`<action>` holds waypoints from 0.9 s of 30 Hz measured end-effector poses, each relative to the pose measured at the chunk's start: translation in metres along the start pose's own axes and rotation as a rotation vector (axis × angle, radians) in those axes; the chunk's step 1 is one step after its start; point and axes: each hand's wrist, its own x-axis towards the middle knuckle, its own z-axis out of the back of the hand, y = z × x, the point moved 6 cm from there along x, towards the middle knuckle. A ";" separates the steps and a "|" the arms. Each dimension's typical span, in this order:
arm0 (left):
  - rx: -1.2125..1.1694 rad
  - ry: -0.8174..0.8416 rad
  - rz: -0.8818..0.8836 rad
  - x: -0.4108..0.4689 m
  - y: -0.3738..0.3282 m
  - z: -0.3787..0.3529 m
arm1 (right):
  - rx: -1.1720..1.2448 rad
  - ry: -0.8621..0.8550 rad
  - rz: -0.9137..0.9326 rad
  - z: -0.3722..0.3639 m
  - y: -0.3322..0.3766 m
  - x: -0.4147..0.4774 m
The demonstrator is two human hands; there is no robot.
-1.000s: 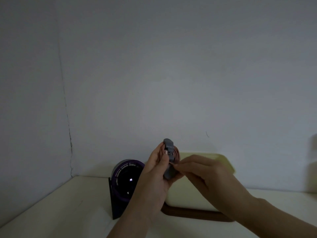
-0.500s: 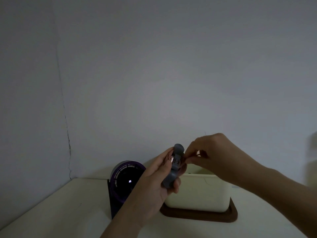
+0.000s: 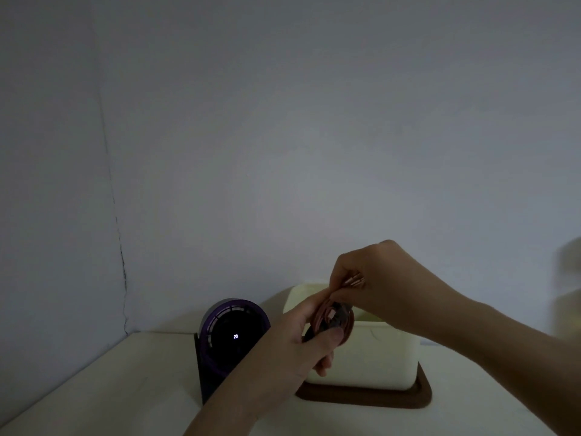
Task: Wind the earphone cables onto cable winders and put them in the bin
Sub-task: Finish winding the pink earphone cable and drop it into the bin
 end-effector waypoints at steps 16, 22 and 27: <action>0.043 -0.117 0.079 0.008 0.008 0.006 | 0.061 -0.067 0.083 -0.023 0.008 -0.013; -0.391 -0.052 0.153 0.000 0.009 0.006 | 0.036 -0.151 0.227 -0.033 0.007 -0.028; -0.481 -0.089 0.081 0.002 0.007 0.007 | 0.280 -0.089 0.189 -0.041 0.001 -0.032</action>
